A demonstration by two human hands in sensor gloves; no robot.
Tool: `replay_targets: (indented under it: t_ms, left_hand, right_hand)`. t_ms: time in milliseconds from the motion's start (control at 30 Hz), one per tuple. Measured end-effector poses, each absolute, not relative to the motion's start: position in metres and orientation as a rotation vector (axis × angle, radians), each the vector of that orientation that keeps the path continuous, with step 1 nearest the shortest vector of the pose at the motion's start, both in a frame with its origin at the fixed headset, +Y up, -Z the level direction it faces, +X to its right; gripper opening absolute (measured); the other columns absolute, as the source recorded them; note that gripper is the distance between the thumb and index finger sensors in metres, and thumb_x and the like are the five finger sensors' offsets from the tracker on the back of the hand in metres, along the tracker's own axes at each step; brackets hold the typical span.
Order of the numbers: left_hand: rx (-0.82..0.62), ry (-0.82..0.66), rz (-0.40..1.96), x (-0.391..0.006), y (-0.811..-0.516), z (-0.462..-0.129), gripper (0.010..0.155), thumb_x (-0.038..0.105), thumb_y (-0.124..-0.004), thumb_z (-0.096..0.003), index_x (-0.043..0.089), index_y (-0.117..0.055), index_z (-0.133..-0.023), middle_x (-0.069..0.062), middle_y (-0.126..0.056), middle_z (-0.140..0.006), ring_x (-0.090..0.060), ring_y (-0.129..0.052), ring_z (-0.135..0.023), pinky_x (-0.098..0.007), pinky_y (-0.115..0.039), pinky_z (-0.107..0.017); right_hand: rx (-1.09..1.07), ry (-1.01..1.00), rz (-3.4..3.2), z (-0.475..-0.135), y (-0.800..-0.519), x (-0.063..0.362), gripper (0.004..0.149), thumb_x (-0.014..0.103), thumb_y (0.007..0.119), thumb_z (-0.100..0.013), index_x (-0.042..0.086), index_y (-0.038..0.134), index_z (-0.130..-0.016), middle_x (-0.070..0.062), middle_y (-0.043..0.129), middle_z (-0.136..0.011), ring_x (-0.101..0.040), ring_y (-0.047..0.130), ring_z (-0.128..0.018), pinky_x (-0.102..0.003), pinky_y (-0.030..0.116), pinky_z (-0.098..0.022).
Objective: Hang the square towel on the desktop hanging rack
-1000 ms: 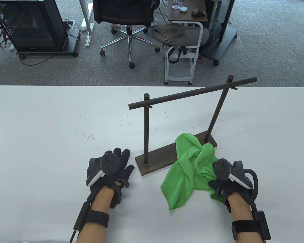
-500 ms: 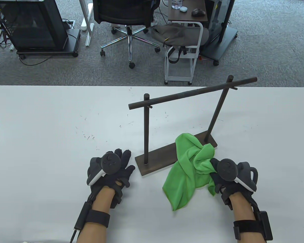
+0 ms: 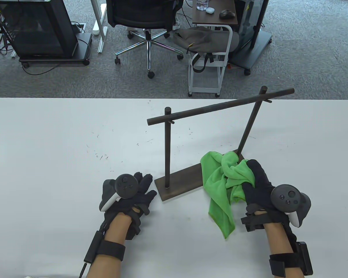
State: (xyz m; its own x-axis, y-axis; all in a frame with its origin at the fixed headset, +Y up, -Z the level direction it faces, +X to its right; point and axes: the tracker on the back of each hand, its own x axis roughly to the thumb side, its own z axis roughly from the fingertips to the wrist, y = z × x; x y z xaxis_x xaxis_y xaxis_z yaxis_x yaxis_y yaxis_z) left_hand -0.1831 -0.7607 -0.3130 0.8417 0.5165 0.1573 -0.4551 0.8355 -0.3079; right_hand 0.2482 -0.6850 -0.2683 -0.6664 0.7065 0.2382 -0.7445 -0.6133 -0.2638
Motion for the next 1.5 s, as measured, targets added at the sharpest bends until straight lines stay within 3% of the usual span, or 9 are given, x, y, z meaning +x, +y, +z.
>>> replay_targets:
  t_ms: [133,333,567,1133,1500]
  left_hand:
    - [-0.277,-0.266,0.549,-0.177,-0.761,-0.311,0.07,0.051,-0.074,-0.0524,0.021,-0.056,-0.112,-0.019,-0.04,-0.114,-0.059,-0.028,-0.104,-0.073,-0.021,-0.061]
    - [-0.273,-0.283,0.57,-0.173,-0.758,-0.31,0.07,0.051,-0.074,-0.0525,0.021,-0.055,-0.112,-0.019,-0.04,-0.115,-0.059,-0.028,-0.104,-0.073,-0.021,-0.061]
    - [-0.285,-0.283,0.567,-0.174,-0.758,-0.311,0.07,0.051,-0.074,-0.0526,0.02,-0.055,-0.112,-0.019,-0.04,-0.115,-0.059,-0.028,-0.104,-0.073,-0.021,-0.061]
    - [-0.278,-0.314,0.606,-0.17,-0.755,-0.309,0.07,0.051,-0.074,-0.0526,0.02,-0.055,-0.112,-0.019,-0.04,-0.114,-0.06,-0.028,-0.104,-0.073,-0.021,-0.061]
    - [-0.283,-0.316,0.612,-0.169,-0.755,-0.309,0.07,0.051,-0.074,-0.0527,0.02,-0.055,-0.113,-0.019,-0.04,-0.114,-0.06,-0.028,-0.104,-0.073,-0.021,-0.061]
  right_hand:
    - [0.154,-0.494,2.104,-0.263,-0.665,0.245,0.046,0.028,0.082,-0.048,0.043,0.065,-0.087,-0.014,0.072,-0.094,-0.016,0.103,-0.043,-0.06,0.075,-0.055]
    - [0.227,-0.511,1.888,-0.259,-0.629,0.241,0.048,0.028,0.081,-0.048,0.027,0.063,-0.092,-0.018,0.067,-0.096,-0.018,0.103,-0.051,-0.059,0.074,-0.057]
    - [0.3,-0.554,1.82,-0.248,-0.559,0.236,0.051,0.027,0.082,-0.047,0.016,0.061,-0.093,-0.023,0.063,-0.097,-0.022,0.103,-0.059,-0.056,0.072,-0.059]
    - [0.359,-0.678,1.858,-0.239,-0.432,0.215,0.06,0.029,0.08,-0.049,0.013,0.049,-0.098,-0.028,0.048,-0.103,-0.029,0.097,-0.073,-0.057,0.067,-0.063]
    - [0.377,-0.81,1.864,-0.284,-0.405,0.157,0.061,0.028,0.079,-0.049,0.017,0.046,-0.099,-0.026,0.046,-0.104,-0.028,0.096,-0.075,-0.057,0.066,-0.064]
